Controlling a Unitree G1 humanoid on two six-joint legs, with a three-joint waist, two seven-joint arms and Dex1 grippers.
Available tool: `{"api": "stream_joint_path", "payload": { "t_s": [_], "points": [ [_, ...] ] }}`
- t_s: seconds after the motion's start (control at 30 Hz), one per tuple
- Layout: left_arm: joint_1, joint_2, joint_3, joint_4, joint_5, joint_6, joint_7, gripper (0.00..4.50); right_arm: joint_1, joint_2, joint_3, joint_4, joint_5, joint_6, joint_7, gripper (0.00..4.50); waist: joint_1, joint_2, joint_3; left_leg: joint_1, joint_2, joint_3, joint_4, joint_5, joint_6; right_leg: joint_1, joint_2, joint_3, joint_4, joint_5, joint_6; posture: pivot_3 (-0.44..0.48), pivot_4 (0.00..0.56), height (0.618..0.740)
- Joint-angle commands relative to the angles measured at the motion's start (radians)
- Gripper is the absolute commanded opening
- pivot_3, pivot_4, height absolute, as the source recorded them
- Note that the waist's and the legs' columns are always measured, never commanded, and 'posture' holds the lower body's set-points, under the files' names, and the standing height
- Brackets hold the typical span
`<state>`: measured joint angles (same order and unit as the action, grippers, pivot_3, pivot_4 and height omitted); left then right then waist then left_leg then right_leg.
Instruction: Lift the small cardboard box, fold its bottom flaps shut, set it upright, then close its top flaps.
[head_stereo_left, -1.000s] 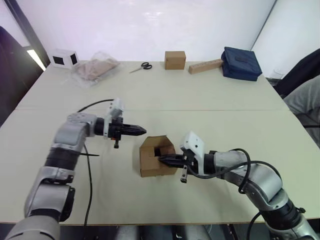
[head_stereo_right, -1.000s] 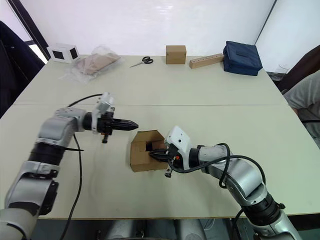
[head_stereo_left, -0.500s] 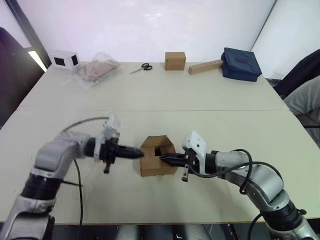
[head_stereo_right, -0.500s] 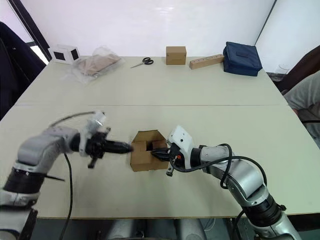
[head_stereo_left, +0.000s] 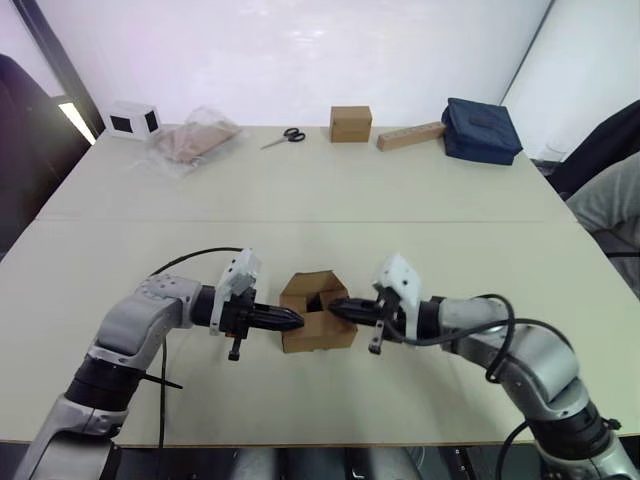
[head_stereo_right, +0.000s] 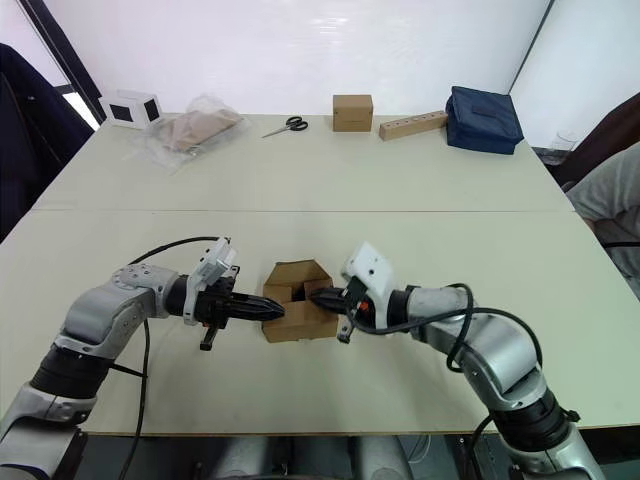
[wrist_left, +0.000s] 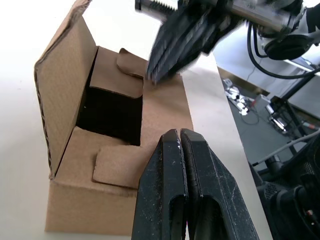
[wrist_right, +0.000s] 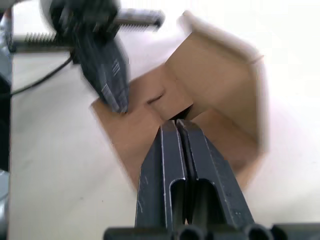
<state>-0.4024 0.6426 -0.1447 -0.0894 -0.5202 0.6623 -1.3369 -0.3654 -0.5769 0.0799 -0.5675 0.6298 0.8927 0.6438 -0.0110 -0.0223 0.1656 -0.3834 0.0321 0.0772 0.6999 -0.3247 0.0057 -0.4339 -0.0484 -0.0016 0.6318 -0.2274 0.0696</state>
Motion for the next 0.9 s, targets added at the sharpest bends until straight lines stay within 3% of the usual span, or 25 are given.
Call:
{"api": "stream_joint_path", "payload": {
  "t_s": [0.03,0.17,0.47,0.63,0.9],
  "points": [
    [-0.006,0.006,-0.006,-0.012,-0.005,0.007,0.011,0.06,-0.106,-0.009,-0.104,0.018,0.067,0.008,0.008,0.00,-0.001,0.000,0.000,0.000,0.000,0.000,0.000,0.000,0.000,0.000,0.000,0.000,0.000,0.000,0.000,0.000,0.150,0.740],
    [-0.004,0.015,0.002,-0.024,-0.013,0.009,0.012,0.06,-0.182,-0.016,-0.051,0.156,-0.013,-0.049,0.042,0.00,-0.001,0.000,0.000,0.000,0.001,-0.001,-0.001,0.000,0.000,0.000,0.001,0.000,0.000,0.000,0.000,0.000,0.150,0.740],
    [0.003,0.025,0.018,-0.056,-0.042,0.028,0.036,0.06,-0.320,0.110,0.144,0.476,-0.191,-0.228,0.127,0.00,-0.003,0.000,0.000,-0.001,0.001,0.000,-0.001,0.000,0.000,-0.002,0.002,0.000,0.000,0.000,0.000,0.000,0.150,0.740],
    [0.012,0.029,0.018,-0.066,-0.051,0.029,0.047,0.06,-0.324,0.122,0.174,0.494,-0.213,-0.241,0.181,0.00,-0.001,0.001,0.000,-0.006,0.000,0.001,-0.001,0.000,0.000,-0.006,0.000,0.000,0.000,0.002,0.003,0.000,0.150,0.740],
    [0.012,0.024,0.008,-0.060,-0.050,0.017,0.059,0.06,-0.218,0.093,0.213,0.349,-0.213,-0.187,0.223,0.00,-0.002,0.001,0.000,-0.006,0.000,0.000,-0.001,0.000,0.000,-0.007,0.000,0.000,0.000,0.002,0.003,0.000,0.150,0.740]
  ]
}}
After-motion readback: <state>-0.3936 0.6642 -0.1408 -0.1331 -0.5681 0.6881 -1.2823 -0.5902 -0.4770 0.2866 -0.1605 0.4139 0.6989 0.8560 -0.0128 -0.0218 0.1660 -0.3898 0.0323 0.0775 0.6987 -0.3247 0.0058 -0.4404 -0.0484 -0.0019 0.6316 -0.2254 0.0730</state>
